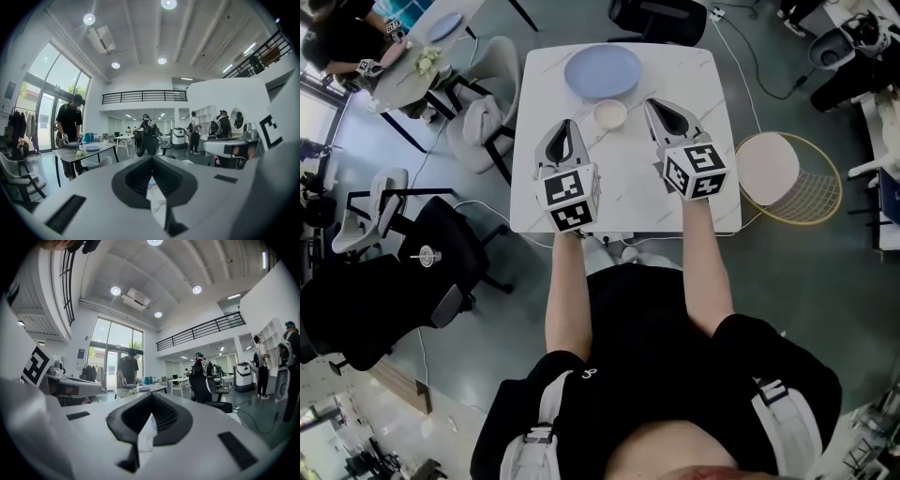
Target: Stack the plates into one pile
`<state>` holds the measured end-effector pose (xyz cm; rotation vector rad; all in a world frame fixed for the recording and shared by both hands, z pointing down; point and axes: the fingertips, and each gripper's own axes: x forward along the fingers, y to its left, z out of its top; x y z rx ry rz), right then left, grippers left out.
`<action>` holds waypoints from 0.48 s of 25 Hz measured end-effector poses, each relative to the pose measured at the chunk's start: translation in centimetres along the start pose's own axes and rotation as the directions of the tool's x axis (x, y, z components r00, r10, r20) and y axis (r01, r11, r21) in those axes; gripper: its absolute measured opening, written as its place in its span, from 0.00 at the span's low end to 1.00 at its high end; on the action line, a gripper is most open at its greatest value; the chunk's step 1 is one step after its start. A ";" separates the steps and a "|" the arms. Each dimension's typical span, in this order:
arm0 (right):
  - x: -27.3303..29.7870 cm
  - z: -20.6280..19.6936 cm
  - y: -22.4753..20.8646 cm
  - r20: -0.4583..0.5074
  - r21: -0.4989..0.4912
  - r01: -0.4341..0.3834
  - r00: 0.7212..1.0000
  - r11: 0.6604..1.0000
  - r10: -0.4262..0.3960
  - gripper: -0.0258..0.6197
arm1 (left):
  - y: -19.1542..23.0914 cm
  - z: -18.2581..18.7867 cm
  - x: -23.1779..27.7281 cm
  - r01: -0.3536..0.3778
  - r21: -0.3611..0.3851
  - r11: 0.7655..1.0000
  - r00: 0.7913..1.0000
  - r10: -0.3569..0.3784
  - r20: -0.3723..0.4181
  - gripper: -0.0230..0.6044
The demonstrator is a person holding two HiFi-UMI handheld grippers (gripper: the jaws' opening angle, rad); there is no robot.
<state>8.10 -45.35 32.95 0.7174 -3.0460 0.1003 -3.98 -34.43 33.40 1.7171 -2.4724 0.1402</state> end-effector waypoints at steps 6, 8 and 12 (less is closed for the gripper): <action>1.6 -0.6 0.5 -0.015 -0.001 -0.019 1.000 1.000 0.019 0.05 | 1.3 -0.6 0.5 -0.017 0.013 1.000 0.999 0.017 -0.029 0.06; 2.1 -0.6 0.5 -0.019 -0.006 -0.021 1.000 1.000 0.021 0.05 | 1.7 -0.8 0.6 -0.027 0.019 0.999 0.999 0.028 -0.044 0.06; 2.6 -0.3 0.1 -0.015 -0.011 -0.027 1.000 1.000 0.027 0.05 | 2.2 -1.2 1.1 -0.050 0.042 0.998 0.996 0.053 -0.075 0.06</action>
